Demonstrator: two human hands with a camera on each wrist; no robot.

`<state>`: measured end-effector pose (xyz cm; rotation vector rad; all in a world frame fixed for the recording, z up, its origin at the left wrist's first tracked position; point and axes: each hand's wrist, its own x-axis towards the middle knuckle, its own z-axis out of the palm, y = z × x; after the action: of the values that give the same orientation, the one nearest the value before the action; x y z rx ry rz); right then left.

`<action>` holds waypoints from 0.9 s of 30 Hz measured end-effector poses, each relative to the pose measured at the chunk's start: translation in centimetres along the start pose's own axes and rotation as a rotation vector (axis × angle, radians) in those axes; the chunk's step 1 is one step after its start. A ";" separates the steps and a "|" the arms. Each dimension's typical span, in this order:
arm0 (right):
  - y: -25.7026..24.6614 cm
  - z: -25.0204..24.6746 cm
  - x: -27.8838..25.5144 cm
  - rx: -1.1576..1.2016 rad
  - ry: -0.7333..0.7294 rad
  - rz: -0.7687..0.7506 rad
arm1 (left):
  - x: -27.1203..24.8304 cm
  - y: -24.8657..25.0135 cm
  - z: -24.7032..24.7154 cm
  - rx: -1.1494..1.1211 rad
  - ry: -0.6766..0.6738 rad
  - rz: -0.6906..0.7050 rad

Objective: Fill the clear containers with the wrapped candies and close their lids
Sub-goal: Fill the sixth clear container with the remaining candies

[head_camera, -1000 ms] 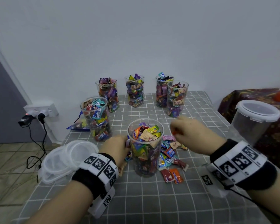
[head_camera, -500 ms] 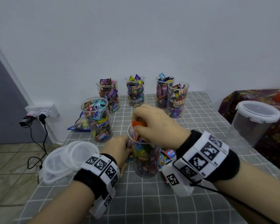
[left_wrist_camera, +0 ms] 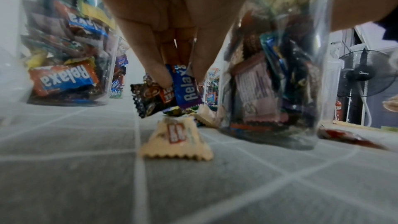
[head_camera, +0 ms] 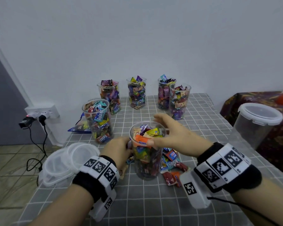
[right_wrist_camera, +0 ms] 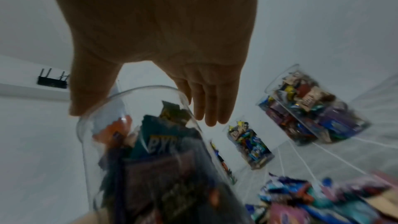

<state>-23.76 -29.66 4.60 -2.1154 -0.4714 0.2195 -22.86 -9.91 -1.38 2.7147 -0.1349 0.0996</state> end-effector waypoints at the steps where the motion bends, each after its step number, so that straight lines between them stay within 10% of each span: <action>1: 0.3 0.2 -0.1 0.050 -0.031 0.012 | 0.0 -0.2 -0.1 -0.013 0.014 -0.003; 17: 1.7 1.4 -0.2 0.220 -0.047 0.001 | -0.6 0.7 -8.0 -0.371 0.321 0.125; 27: 2.0 1.8 -0.1 0.283 -0.020 -0.013 | 0.6 5.9 -7.6 -0.713 0.039 0.166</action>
<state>-23.92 -29.32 1.91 -1.8353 -0.4382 0.2827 -23.28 -12.22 7.96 1.9871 -0.3165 0.1243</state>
